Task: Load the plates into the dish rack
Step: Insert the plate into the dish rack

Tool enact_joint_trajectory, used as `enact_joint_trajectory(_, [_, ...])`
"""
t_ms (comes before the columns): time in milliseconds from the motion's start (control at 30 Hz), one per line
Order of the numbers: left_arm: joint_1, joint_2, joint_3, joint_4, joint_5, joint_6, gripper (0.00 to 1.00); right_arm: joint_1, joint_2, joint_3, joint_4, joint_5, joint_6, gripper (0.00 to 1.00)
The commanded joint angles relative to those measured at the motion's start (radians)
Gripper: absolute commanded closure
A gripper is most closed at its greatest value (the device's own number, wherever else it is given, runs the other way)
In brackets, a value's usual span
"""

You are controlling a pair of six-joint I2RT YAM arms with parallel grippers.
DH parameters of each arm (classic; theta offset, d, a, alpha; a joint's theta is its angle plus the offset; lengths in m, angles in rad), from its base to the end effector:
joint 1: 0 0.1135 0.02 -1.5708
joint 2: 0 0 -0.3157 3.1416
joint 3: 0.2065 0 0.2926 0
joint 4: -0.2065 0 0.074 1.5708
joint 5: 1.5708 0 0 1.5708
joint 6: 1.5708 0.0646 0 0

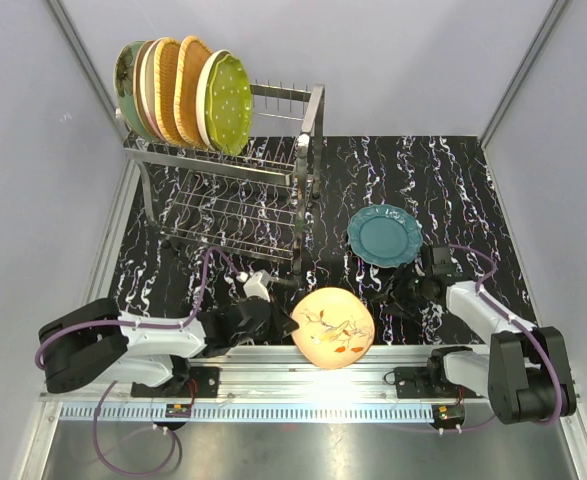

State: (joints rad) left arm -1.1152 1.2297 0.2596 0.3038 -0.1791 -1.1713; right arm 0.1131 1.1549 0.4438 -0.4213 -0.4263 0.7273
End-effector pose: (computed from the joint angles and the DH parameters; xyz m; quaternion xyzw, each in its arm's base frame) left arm 0.1132 -0.2050 0.1236 -0.0642 0.8944 -0.3627 0.2537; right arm 0.2006 0.0497 0.1406 0.2445 0.9233 0.2752 0.1098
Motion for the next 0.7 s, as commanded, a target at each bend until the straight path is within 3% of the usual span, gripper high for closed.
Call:
enact_joint_trajectory(0, [0.003,0.027,-0.025,0.084,-0.011,0.007,0.84,0.048,0.02,-0.001,0.05,0.021,0.027,0.48])
enact_joint_trajectory(100, [0.006,0.031,-0.043,0.119,-0.008,-0.002,0.76,0.08,0.022,-0.001,0.053,0.041,0.055,0.48])
enact_joint_trajectory(200, [0.006,0.031,-0.06,0.149,-0.013,-0.01,0.6,0.12,0.009,-0.011,0.064,0.05,0.098,0.49])
enact_joint_trajectory(267, [0.008,0.033,-0.062,0.153,-0.013,-0.01,0.44,0.132,0.003,-0.019,0.07,0.058,0.116,0.49])
enact_joint_trajectory(367, [0.008,0.048,-0.06,0.181,0.0,-0.01,0.33,0.155,0.015,-0.025,0.09,0.055,0.136,0.5])
enact_joint_trajectory(667, [0.008,0.158,-0.033,0.305,0.087,-0.025,0.34,0.22,0.066,-0.017,0.156,0.054,0.201,0.52])
